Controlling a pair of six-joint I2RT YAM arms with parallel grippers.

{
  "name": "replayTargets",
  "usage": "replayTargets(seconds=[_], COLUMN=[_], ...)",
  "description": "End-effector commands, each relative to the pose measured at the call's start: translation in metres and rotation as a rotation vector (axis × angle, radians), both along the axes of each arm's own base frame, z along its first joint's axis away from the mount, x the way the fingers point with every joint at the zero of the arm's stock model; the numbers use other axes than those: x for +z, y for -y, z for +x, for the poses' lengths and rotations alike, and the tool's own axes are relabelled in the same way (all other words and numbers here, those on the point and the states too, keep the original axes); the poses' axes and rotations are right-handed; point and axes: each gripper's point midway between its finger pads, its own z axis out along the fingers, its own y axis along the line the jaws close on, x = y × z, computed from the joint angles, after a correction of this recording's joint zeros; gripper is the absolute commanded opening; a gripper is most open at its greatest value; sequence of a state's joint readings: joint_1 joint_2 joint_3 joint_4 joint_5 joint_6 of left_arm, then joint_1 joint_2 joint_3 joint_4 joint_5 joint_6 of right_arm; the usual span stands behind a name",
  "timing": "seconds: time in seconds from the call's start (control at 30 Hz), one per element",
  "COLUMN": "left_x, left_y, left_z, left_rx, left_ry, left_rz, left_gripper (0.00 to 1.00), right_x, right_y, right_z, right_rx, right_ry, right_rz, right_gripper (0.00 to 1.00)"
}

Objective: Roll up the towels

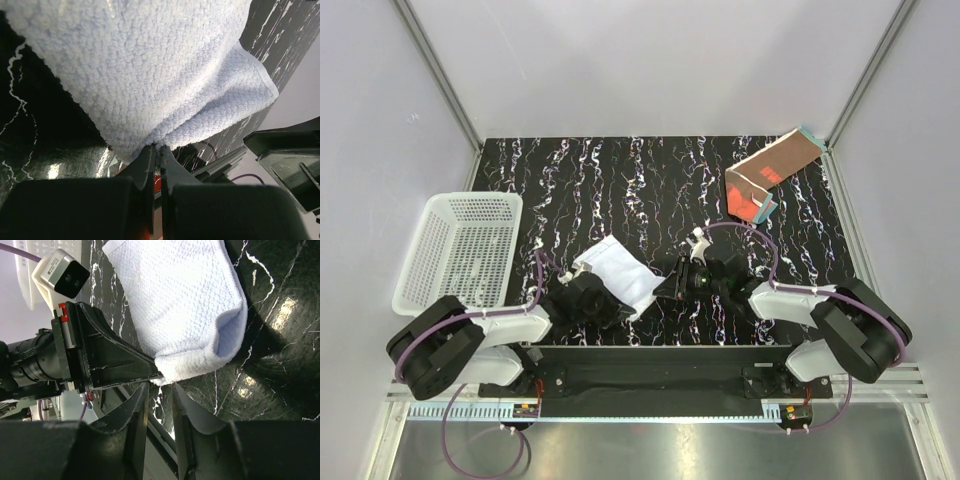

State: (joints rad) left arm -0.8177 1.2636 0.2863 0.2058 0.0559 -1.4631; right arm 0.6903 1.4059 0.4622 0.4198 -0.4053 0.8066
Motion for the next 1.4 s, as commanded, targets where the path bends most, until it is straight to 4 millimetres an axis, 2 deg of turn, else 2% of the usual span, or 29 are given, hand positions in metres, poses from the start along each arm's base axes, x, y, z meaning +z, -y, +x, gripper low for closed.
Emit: replayTargets(seconds=[0.0, 0.23, 0.37, 0.47, 0.53, 0.83, 1.03, 1.2, 1.27, 1.33, 1.37], left_x=[-0.025, -0.029, -0.029, -0.029, -0.029, -0.032, -0.032, -0.027, -0.03, -0.022, -0.023], left_y=[-0.017, -0.017, -0.017, -0.017, -0.017, -0.021, -0.022, -0.019, -0.022, -0.017, -0.02], left_z=[-0.017, -0.016, -0.016, -0.016, -0.016, -0.017, -0.017, -0.013, -0.014, -0.003, -0.005], left_rx=[0.002, 0.017, 0.018, 0.017, 0.011, 0.012, 0.02, 0.006, -0.033, -0.074, -0.079], left_ry=[-0.1, -0.143, -0.152, -0.156, -0.155, -0.171, -0.181, -0.164, -0.154, -0.1, -0.109], left_rz=[0.056, 0.009, -0.009, -0.011, -0.007, -0.013, -0.041, -0.056, 0.006, 0.038, 0.064], left_gripper=[0.0, 0.0, 0.0, 0.0, 0.0, 0.0, 0.0, 0.0, 0.0, 0.0, 0.0], right_x=[0.008, -0.018, -0.035, -0.043, -0.042, -0.058, -0.07, -0.074, -0.079, -0.075, -0.083], right_y=[-0.007, 0.003, 0.004, 0.003, -0.001, -0.01, -0.013, -0.014, -0.011, -0.012, -0.005], right_z=[0.003, 0.007, 0.012, 0.015, 0.019, 0.026, 0.028, 0.026, 0.024, 0.029, 0.024], right_rx=[0.018, -0.033, -0.049, -0.049, -0.05, -0.05, -0.043, -0.046, -0.053, -0.062, -0.057], right_ry=[0.074, 0.054, 0.042, 0.038, 0.046, 0.029, 0.012, -0.011, -0.046, -0.051, -0.086], right_rz=[0.033, -0.029, -0.066, -0.08, -0.066, -0.058, -0.064, -0.059, -0.09, -0.114, -0.167], right_gripper=[0.32, 0.31, 0.46, 0.51, 0.54, 0.55, 0.45, 0.26, 0.22, 0.17, 0.15])
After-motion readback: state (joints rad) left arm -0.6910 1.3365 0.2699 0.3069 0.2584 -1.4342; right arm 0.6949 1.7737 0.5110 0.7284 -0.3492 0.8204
